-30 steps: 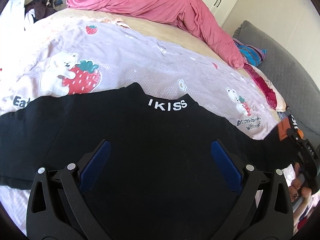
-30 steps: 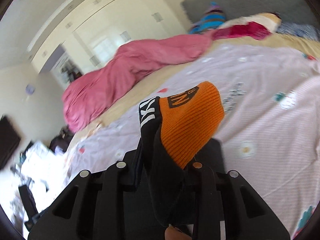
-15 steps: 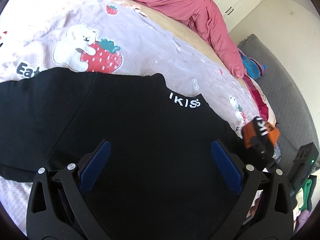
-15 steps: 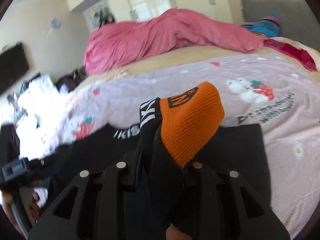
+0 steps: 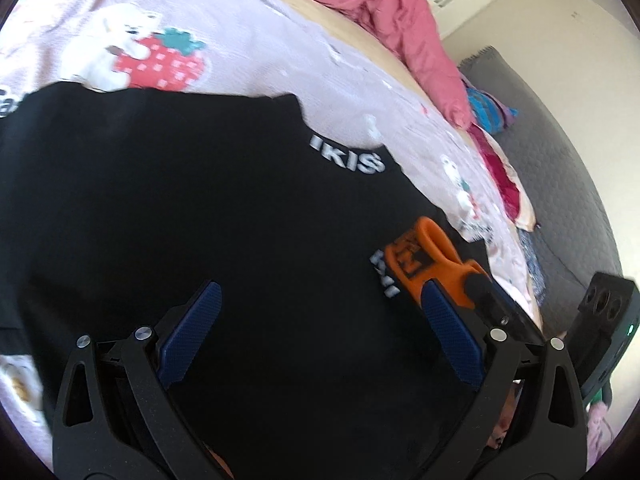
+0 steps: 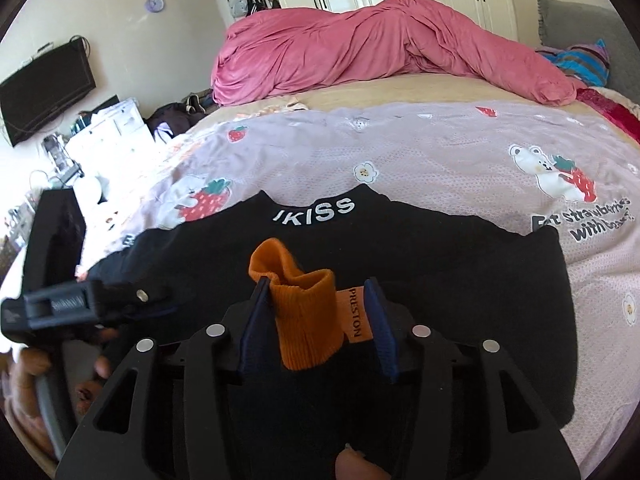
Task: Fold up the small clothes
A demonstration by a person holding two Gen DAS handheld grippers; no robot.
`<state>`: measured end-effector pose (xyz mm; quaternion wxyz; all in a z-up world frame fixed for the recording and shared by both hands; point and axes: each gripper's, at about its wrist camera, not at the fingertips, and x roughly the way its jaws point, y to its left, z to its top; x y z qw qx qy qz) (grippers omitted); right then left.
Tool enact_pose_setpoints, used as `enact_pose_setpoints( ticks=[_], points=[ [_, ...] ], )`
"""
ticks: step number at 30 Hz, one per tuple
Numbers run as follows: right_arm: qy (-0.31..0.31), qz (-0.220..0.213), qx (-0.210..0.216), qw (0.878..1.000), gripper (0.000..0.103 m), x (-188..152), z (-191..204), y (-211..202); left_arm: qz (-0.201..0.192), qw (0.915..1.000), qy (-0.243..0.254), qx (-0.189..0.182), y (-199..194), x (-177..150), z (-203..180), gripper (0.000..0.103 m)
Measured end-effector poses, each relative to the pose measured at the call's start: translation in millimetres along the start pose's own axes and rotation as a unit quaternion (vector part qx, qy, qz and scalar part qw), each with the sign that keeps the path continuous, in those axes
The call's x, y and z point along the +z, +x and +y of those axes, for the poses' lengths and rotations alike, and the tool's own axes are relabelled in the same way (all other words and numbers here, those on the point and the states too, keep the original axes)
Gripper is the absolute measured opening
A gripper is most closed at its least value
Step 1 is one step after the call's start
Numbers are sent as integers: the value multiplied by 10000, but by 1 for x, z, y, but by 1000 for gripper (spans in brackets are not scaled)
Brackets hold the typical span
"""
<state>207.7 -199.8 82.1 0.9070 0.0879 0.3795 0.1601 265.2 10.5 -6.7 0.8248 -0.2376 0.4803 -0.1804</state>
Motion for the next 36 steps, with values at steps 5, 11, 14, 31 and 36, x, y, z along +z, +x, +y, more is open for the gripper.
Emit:
enact_pose_setpoints(
  ticks=[5, 11, 14, 31, 36],
  points=[
    [302, -105, 163, 9994, 49, 5, -14, -17, 312, 9985, -4, -445, 18, -11, -11, 69],
    [503, -206, 2, 9985, 49, 8, -31, -28, 426, 9965, -91, -711, 27, -18, -15, 66],
    [551, -270, -111, 9981, 49, 10, -39, -33, 483, 9936, -293, -978, 29, -17, -11, 66],
    [883, -200, -326, 9954, 49, 7, -61, -34, 514, 9925, -426, -1026, 35, -16, -15, 76],
    [969, -231, -353, 9944, 49, 8, -65, -36, 426, 9966, -174, -679, 36, -20, -17, 34]
  ],
)
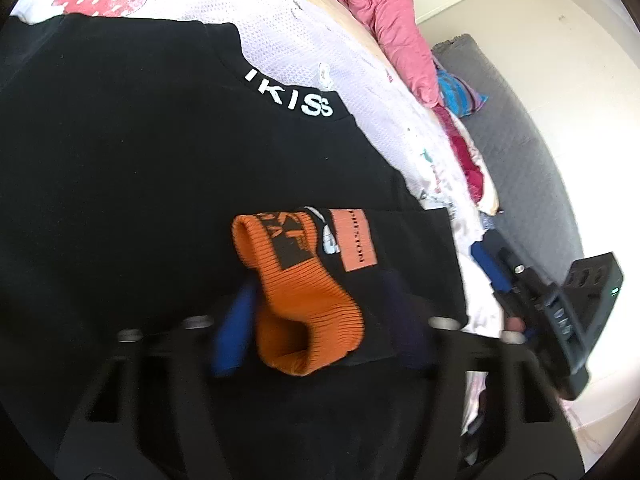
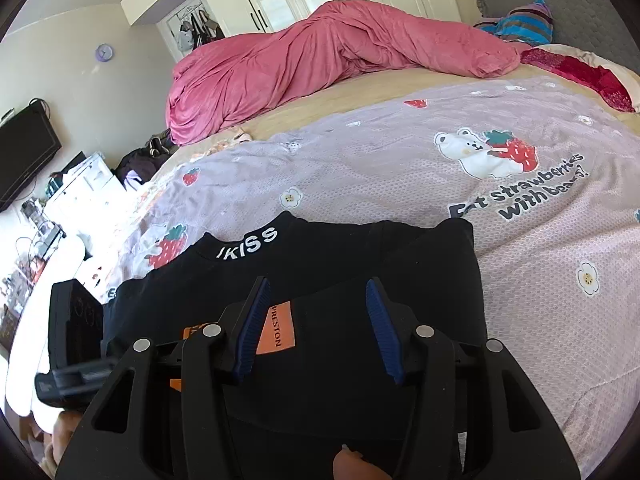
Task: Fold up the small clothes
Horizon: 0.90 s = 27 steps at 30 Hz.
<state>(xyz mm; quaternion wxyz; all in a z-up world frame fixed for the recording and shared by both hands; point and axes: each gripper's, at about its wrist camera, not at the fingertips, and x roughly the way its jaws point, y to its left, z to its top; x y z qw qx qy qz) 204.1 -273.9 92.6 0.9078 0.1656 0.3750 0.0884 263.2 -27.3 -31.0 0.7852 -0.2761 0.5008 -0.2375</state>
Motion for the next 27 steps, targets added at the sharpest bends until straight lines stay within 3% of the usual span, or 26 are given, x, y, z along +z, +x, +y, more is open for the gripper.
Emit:
enact_pose_setpoints(
  ticks=[1, 7, 18, 27],
  points=[
    [14, -6, -13, 10000, 49, 0, -1, 0, 19, 10000, 30, 72, 3, -1, 1, 20],
    [104, -56, -98, 9999, 49, 2, -12, -5, -130, 9995, 251, 124, -8, 3, -3, 8],
    [377, -189, -341, 9985, 49, 10, -39, -14, -1205, 9916, 467, 66, -90, 21, -11, 6],
    [149, -90, -407, 9990, 49, 8, -30, -7, -1455, 9889, 246, 158, -113, 25, 4, 5]
  ],
)
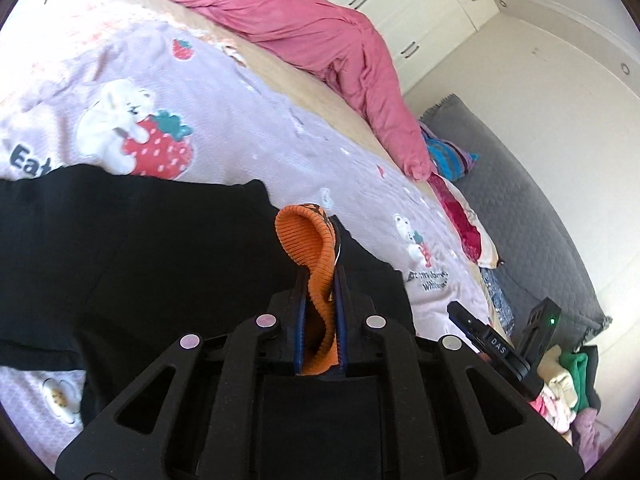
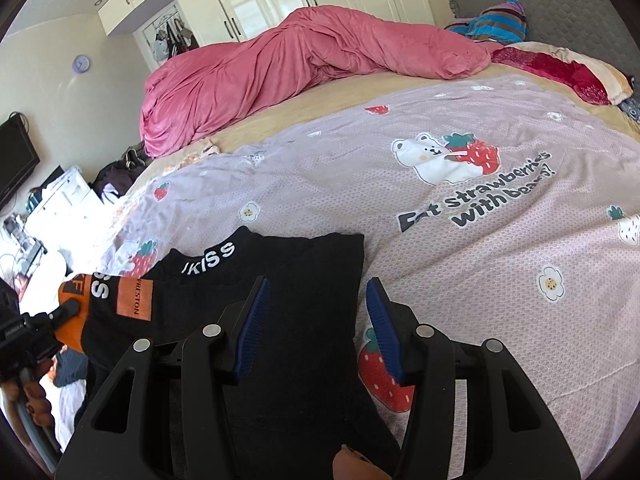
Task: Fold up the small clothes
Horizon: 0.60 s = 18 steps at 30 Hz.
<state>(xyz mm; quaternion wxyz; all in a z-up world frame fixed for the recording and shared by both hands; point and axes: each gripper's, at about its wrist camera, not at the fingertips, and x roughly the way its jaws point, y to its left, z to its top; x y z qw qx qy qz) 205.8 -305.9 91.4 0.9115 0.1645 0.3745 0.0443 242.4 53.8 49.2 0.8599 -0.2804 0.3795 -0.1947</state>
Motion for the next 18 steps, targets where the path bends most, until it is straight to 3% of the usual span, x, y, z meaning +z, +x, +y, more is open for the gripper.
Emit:
enact_pose_setpoints(
  ticks=[6, 13, 18],
  points=[
    [-167, 121, -12, 9998, 49, -5, 8, 5, 73, 9996, -132, 229, -1, 0, 5, 6],
    [-505, 248, -7, 9984, 49, -13, 26, 11, -262, 9981, 192, 521, -19, -1, -6, 6],
    [-829, 367, -21, 9959, 49, -22, 42, 18, -232, 9956, 444, 787, -14, -3, -11, 6]
  ],
)
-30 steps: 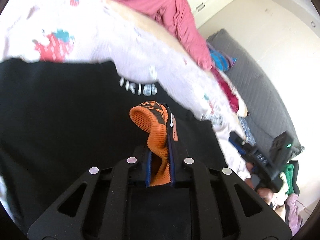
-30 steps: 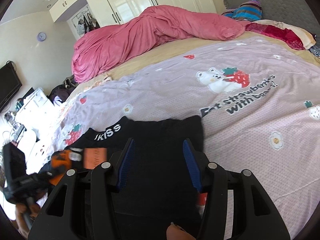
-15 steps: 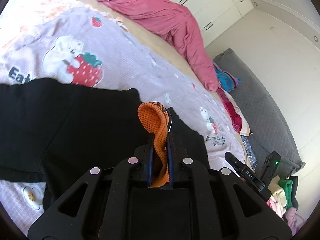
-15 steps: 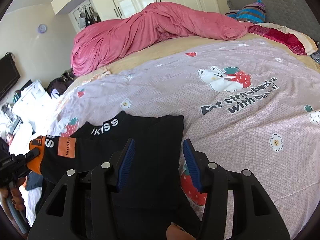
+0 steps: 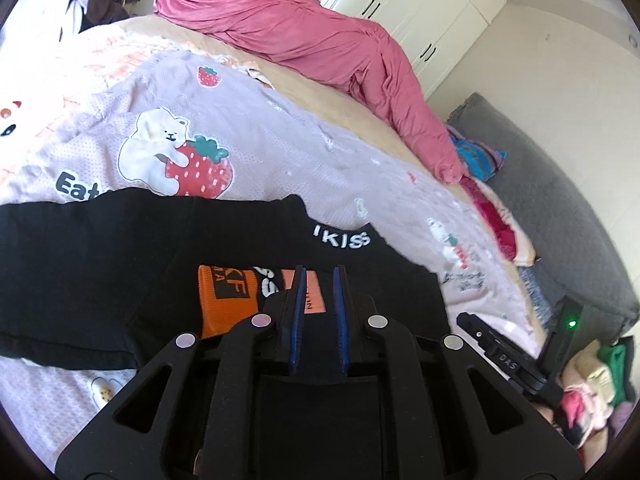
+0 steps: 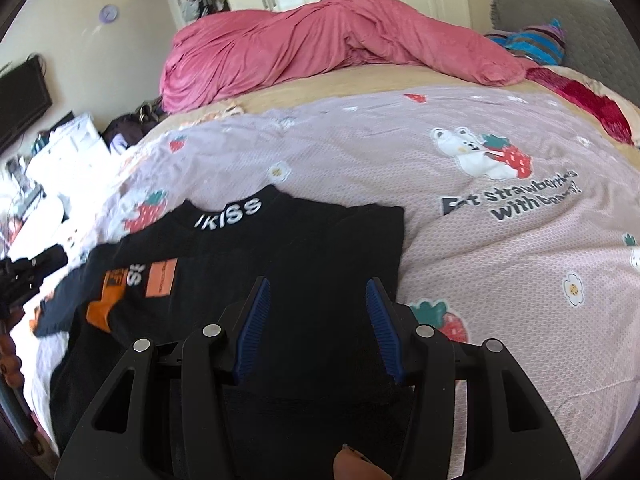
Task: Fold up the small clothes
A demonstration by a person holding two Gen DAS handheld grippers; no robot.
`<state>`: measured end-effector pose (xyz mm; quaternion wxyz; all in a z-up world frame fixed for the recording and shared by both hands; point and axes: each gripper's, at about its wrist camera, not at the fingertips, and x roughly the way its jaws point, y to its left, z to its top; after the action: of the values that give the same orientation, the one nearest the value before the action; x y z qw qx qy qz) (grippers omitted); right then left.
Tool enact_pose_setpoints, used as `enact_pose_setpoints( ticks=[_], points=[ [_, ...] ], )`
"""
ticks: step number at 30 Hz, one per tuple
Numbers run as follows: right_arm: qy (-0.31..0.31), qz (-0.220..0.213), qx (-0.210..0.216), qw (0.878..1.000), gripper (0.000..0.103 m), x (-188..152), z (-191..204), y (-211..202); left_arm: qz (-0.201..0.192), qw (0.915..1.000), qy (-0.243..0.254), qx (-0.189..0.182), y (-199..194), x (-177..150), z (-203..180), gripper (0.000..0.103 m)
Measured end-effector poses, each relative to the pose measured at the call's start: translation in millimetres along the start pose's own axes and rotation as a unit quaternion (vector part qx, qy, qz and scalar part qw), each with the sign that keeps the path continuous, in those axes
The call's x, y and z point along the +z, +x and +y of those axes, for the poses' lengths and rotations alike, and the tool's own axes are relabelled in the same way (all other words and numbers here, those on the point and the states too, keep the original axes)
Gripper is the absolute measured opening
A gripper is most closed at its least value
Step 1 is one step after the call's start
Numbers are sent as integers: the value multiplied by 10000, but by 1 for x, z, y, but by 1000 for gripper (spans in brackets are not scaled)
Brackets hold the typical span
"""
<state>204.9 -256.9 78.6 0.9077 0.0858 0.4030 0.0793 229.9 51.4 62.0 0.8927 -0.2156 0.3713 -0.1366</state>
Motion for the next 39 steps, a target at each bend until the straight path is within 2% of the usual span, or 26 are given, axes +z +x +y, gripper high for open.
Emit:
enact_pose_setpoints(
  ticks=[3, 5, 7, 11, 15, 17, 20, 22, 25, 26, 28, 31, 33, 38, 39],
  points=[
    [-193, 116, 57, 9997, 49, -4, 10, 6, 244, 9993, 196, 224, 17, -8, -2, 8],
    [-304, 228, 71, 9993, 49, -8, 16, 11, 415, 9981, 283, 347, 28, -14, -3, 13],
    [-385, 352, 82, 9986, 52, -11, 20, 15, 609, 9964, 387, 440, 38, -21, -4, 14],
    [-433, 549, 52, 9975, 53, -15, 23, 21, 961, 9903, 639, 768, 58, -37, 0, 19],
    [-401, 924, -111, 9949, 57, -20, 19, 33, 1169, 9869, 685, 870, 69, -45, 9, 19],
    [-373, 1205, -226, 9918, 57, -27, 15, 45, 1173, 9879, 642, 784, 68, -45, 13, 19],
    [-488, 1216, -340, 9908, 58, -31, 19, 47, 1186, 9896, 444, 677, 65, -44, 22, 19],
    [-424, 1153, -158, 9923, 66, -31, 20, 43, 1153, 9910, 339, 596, 61, -44, 26, 19],
    [-330, 1048, 21, 9939, 66, -29, 21, 36, 1064, 9917, 348, 634, 53, -44, 23, 20],
    [-334, 976, 78, 9946, 67, -29, 22, 32, 1014, 9921, 351, 645, 49, -43, 22, 25],
    [-354, 897, 106, 9953, 75, -28, 24, 29, 918, 9926, 373, 703, 41, -43, 21, 32],
    [-368, 767, 201, 9962, 79, -26, 28, 22, 793, 9923, 445, 838, 31, -42, 19, 34],
    [-372, 719, 239, 9964, 84, -25, 31, 19, 728, 9924, 454, 884, 26, -41, 18, 39],
    [-298, 553, 332, 9975, 89, -23, 32, 11, 516, 9921, 489, 1036, 12, -41, 17, 57],
    [-279, 524, 355, 9976, 93, -22, 32, 9, 468, 9920, 479, 1067, 9, -41, 19, 60]
  ],
)
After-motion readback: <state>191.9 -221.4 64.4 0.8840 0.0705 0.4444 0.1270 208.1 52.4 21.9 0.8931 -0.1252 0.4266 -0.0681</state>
